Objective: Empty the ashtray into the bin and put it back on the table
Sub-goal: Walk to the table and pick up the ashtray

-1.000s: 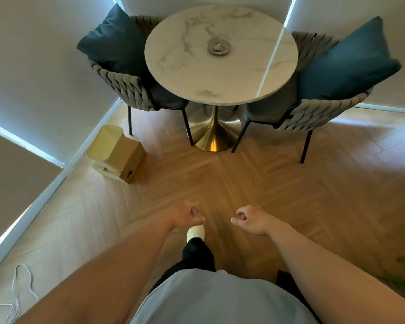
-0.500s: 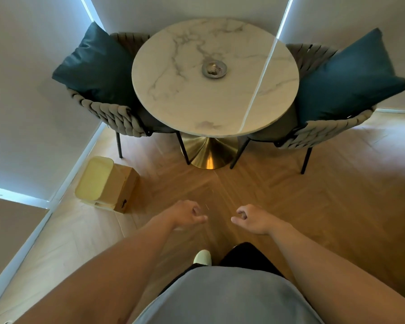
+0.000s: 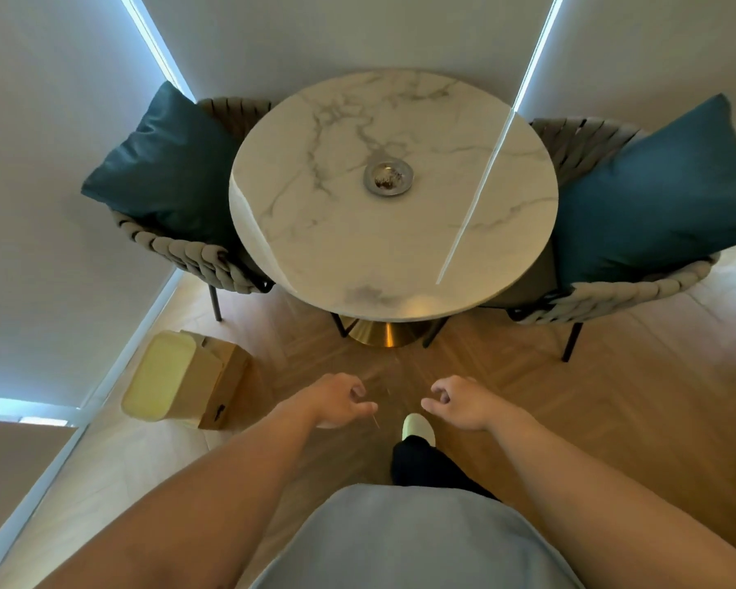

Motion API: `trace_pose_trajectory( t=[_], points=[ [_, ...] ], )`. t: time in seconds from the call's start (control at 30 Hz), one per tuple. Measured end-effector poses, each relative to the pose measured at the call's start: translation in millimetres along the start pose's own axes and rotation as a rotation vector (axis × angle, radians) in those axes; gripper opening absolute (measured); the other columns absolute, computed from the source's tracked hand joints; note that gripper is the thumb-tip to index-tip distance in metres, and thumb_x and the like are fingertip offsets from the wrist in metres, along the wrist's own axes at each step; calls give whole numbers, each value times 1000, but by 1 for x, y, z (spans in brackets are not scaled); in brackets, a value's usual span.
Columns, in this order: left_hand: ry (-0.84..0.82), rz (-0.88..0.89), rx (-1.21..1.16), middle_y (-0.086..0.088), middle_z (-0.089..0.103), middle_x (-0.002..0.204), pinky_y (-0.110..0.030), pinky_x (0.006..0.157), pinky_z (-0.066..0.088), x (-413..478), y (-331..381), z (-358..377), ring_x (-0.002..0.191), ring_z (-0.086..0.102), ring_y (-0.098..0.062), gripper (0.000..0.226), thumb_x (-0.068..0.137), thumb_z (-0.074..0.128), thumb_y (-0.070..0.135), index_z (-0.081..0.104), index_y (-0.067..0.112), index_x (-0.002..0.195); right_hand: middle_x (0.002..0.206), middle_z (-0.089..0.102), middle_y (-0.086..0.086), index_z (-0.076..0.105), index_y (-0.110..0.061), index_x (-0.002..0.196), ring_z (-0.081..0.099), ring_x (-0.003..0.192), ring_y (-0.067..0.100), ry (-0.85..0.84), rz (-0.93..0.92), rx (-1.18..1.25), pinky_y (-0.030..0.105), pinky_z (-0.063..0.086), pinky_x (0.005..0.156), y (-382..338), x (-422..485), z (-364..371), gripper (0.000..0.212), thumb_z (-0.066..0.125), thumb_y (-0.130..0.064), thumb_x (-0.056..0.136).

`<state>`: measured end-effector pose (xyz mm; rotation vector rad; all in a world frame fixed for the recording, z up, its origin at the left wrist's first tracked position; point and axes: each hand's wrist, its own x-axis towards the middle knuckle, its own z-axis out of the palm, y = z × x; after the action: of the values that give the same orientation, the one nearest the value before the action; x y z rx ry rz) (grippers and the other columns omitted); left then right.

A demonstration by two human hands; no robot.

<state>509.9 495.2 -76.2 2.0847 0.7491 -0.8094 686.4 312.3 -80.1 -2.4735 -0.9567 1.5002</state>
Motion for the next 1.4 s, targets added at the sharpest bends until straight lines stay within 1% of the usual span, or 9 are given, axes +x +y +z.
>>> trace_pose_trajectory(
  t=[0.2, 0.37, 0.53, 0.73, 0.9, 1.07, 1.2, 1.27, 1.4],
  points=[
    [22, -36, -39, -1, 60, 129, -40, 100, 46, 37, 35, -36, 113, 57, -18, 57, 88, 55, 60, 53, 24, 132, 143, 52, 8, 45, -19, 145, 46, 134, 27, -21, -6, -56, 43, 42, 108, 9, 38, -65, 66, 52, -58, 91],
    [58, -39, -55, 0, 60, 126, -38, 98, 48, 60, 60, -56, 109, 58, -17, 57, 87, 55, 62, 55, 23, 129, 142, 54, 8, 46, -16, 144, 51, 131, 26, -9, -39, -83, 38, 44, 103, 13, 60, -105, 66, 53, -57, 92],
    [71, -36, -102, 0, 60, 127, -41, 102, 47, 76, 72, -76, 111, 57, -17, 55, 88, 56, 59, 55, 23, 129, 139, 56, 9, 47, -14, 142, 54, 126, 25, -25, -66, -76, 36, 46, 101, 11, 75, -130, 63, 53, -54, 94],
    [59, -8, -83, -3, 61, 126, -37, 101, 45, 106, 81, -111, 111, 57, -19, 53, 90, 57, 54, 55, 18, 130, 140, 56, 11, 44, -10, 145, 55, 124, 27, -30, -85, -65, 32, 43, 97, 4, 97, -163, 65, 52, -52, 95],
    [39, 8, -74, -1, 61, 127, -37, 100, 45, 139, 77, -152, 111, 57, -19, 55, 89, 58, 57, 55, 20, 130, 140, 55, 11, 41, -11, 147, 55, 124, 27, -32, -47, -50, 32, 43, 98, -12, 126, -188, 68, 50, -55, 95],
    [9, 23, -81, -2, 61, 125, -36, 98, 46, 171, 65, -198, 109, 59, -19, 58, 87, 61, 57, 55, 18, 129, 139, 57, 11, 43, -11, 145, 55, 123, 27, -4, -20, -52, 32, 42, 98, -44, 154, -211, 67, 50, -55, 95],
    [-5, 51, -68, -2, 61, 124, -32, 94, 46, 193, 52, -231, 107, 58, -19, 57, 87, 62, 56, 56, 17, 128, 138, 58, 12, 45, -10, 143, 55, 124, 27, 12, -14, -27, 30, 40, 97, -71, 176, -226, 65, 52, -53, 95],
    [11, 61, -39, -2, 62, 122, -32, 93, 46, 206, 43, -250, 107, 59, -19, 56, 86, 62, 56, 57, 17, 126, 137, 58, 12, 46, -10, 143, 55, 124, 28, 29, -12, -13, 30, 40, 98, -86, 190, -235, 65, 52, -53, 95],
    [107, 42, -36, -2, 64, 117, -35, 94, 48, 232, 28, -283, 104, 60, -20, 54, 84, 64, 56, 58, 18, 121, 135, 60, 13, 49, -10, 142, 54, 125, 28, 84, 1, 6, 31, 39, 101, -107, 212, -255, 64, 55, -52, 94]
  ],
)
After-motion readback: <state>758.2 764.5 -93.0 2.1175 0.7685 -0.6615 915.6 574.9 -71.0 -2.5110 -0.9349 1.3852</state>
